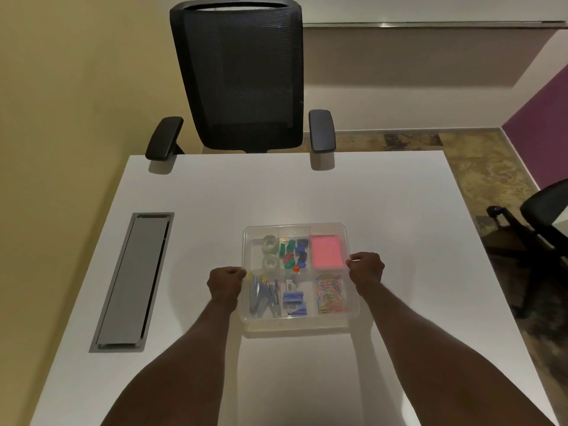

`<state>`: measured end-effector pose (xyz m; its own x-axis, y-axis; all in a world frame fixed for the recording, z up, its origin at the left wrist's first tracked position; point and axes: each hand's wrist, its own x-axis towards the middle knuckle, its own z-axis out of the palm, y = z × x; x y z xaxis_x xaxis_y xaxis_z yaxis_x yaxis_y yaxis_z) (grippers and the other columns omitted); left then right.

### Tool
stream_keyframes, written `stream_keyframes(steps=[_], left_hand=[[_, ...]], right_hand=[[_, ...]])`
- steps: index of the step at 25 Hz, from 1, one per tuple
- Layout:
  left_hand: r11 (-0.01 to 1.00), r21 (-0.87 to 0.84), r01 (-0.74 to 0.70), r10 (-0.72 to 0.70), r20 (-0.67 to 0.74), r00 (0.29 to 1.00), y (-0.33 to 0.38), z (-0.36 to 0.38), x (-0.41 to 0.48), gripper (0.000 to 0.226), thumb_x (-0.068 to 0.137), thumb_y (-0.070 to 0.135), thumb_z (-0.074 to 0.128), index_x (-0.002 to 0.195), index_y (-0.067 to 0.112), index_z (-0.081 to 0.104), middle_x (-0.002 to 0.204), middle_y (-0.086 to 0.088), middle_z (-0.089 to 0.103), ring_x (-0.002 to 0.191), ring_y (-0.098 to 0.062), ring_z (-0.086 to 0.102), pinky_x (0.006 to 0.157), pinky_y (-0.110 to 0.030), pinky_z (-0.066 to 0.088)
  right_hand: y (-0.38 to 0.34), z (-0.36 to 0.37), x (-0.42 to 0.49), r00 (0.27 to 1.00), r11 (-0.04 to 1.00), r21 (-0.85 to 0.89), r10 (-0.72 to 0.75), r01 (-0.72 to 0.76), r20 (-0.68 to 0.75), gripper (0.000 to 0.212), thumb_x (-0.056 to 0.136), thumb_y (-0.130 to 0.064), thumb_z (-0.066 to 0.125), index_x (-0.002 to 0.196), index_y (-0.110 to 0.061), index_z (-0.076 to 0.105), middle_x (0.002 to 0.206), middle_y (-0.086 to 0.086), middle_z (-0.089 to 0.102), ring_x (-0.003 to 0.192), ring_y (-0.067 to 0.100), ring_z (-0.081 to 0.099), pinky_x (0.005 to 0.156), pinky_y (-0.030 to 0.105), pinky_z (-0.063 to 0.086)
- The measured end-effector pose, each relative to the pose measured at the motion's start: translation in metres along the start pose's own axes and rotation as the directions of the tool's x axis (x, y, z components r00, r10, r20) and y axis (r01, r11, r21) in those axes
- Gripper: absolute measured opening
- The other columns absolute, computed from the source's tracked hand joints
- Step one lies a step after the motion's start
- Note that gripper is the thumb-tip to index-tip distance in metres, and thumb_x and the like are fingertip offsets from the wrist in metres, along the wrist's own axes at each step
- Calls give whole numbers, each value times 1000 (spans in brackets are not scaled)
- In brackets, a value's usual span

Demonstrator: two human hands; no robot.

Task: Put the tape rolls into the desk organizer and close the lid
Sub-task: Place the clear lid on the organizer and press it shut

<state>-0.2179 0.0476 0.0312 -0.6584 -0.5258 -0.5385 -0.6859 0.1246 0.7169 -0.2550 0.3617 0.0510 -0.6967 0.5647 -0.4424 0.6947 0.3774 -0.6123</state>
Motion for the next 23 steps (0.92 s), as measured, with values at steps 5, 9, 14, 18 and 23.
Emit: stream_keyframes(steps=[5, 9, 14, 18, 23], left_hand=[[999, -12, 41, -41, 10, 999, -32, -3, -37, 12, 82, 7, 82, 92, 2, 82, 88, -22, 78, 82, -31, 71, 76, -30, 52], [998, -14, 54, -54, 9, 998, -52, -7, -57, 11, 81, 8, 82, 91, 3, 83, 87, -22, 78, 84, -34, 74, 78, -31, 55], [999, 17, 31, -31, 8, 999, -65, -13, -70, 10, 84, 10, 80, 92, 4, 82, 91, -19, 79, 95, -37, 75, 78, -31, 55], [966, 205, -160, 160, 14, 987, -63, -7, -74, 22, 88, 11, 73, 106, 0, 76, 105, -19, 76, 107, -37, 70, 93, -41, 55], [789, 442, -426, 403, 150, 903, -41, 20, -75, 59, 97, 24, 65, 151, 7, 46, 155, -16, 47, 145, -33, 44, 120, -47, 41]], right_hand=[[33, -18, -25, 1000, 1000, -24, 2, -2, -5, 20, 83, -5, 78, 103, -2, 77, 108, 19, 75, 101, 32, 71, 90, 39, 59], [57, -26, -41, 1000, 999, -39, -5, 5, 5, 20, 82, -7, 79, 102, -3, 77, 107, 19, 75, 102, 32, 71, 91, 40, 58], [72, -31, -54, 999, 996, -78, -49, 51, 22, 17, 83, -9, 77, 100, -5, 77, 106, 18, 75, 101, 32, 71, 90, 40, 58], [63, -35, -65, 982, 925, -333, -161, 184, 95, 30, 89, -12, 63, 118, -3, 64, 119, 17, 65, 112, 35, 62, 87, 36, 50], [45, -23, -63, 892, 774, -446, -411, 450, 188, 43, 96, -23, 56, 135, -7, 49, 134, 13, 52, 122, 31, 54, 95, 40, 48]])
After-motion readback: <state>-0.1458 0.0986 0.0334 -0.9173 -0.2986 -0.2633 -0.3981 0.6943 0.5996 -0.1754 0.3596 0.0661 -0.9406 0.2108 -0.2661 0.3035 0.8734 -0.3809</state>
